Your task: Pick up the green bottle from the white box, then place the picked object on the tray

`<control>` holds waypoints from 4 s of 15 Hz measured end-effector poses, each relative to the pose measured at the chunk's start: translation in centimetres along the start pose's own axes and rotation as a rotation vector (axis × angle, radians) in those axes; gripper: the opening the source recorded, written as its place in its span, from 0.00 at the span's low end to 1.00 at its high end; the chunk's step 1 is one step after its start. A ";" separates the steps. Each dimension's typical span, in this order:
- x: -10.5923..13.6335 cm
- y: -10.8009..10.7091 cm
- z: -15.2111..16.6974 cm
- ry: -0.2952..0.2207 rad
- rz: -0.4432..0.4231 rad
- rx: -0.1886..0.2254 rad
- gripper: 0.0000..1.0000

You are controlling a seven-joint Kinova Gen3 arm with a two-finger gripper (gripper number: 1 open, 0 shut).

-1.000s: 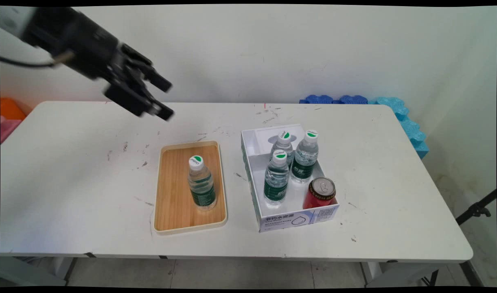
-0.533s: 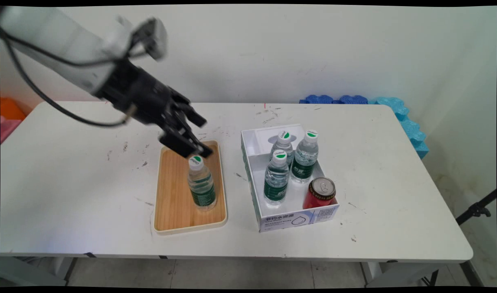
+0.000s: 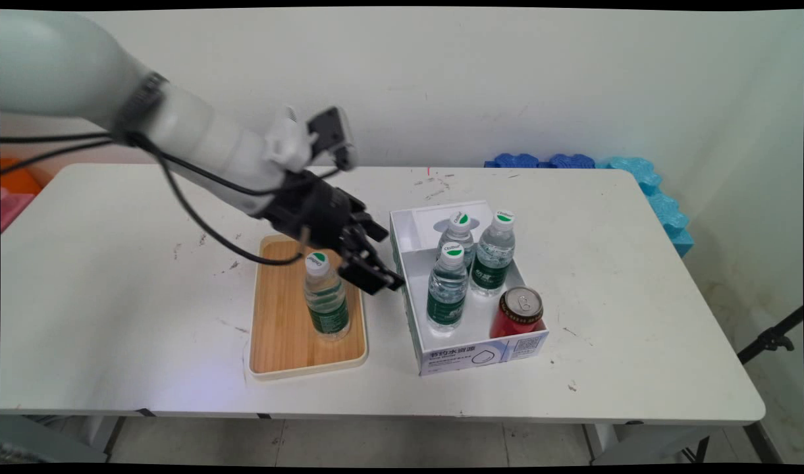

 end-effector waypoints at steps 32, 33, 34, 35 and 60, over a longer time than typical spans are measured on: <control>0.1 0.2 12.7 0.051 0.007 -0.003 0.00; 0.2 0.3 12.4 0.053 0.007 -0.003 0.00; 0.3 0.4 11.8 0.056 0.006 -0.004 0.00; 0.5 0.5 11.2 0.057 0.002 -0.007 0.00; 4.7 -10.1 -13.0 0.074 0.009 0.024 0.00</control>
